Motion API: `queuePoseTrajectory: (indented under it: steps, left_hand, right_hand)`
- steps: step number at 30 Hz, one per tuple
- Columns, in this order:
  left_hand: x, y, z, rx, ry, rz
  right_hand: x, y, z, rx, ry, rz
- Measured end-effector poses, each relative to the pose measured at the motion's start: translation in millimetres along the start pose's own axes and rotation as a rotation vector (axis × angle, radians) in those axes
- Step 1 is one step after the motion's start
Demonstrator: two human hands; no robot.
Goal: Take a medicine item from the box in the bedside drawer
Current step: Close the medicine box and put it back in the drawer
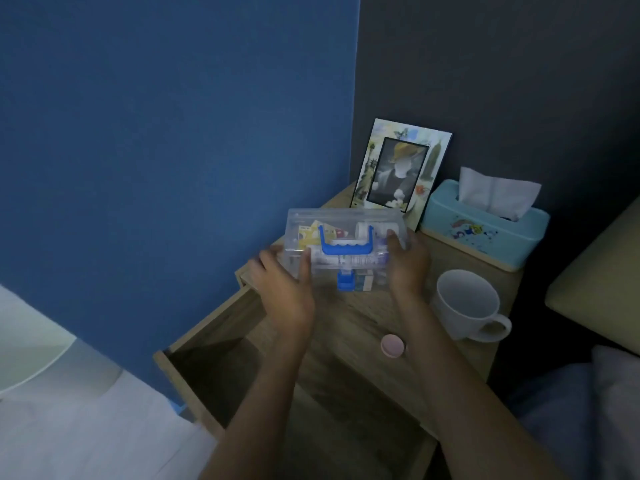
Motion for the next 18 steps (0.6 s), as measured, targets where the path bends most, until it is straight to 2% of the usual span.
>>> queuePoseTrajectory:
  steps: [1,4,6,11,14,18]
  left_hand:
    - [5,1,14,-0.008,-0.017,0.054]
    - [48,-8,51,-0.165,-0.338,0.199]
    - [67,-10,62,-0.196,-0.475,0.215]
    - [69,6,52,-0.119,-0.415,0.264]
    - [66,10,45,-0.094,-0.366,0.182]
    - [68,12,35,-0.053,-0.382,0.019]
  right_hand:
    - [0,1,0,0.009,0.0,-0.001]
    - [0,0,0,0.013,0.01,-0.001]
    - [-1,-1,1,-0.005,0.022,0.011]
    - [-1,4,-1,0.007,0.02,0.01]
    - [0,4,-2,0.001,0.016,-0.012]
    - [0,4,-3,-0.019,0.001,-0.026]
Point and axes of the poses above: each hand's wrist, its own z-axis away from the middle knuckle, its own x-axis out of the palm, y = z × x, the point moved 8 cm from there along -z, towards the middle knuckle, and after that the axes turned 11 degrees about x, right-handed, at the moved point
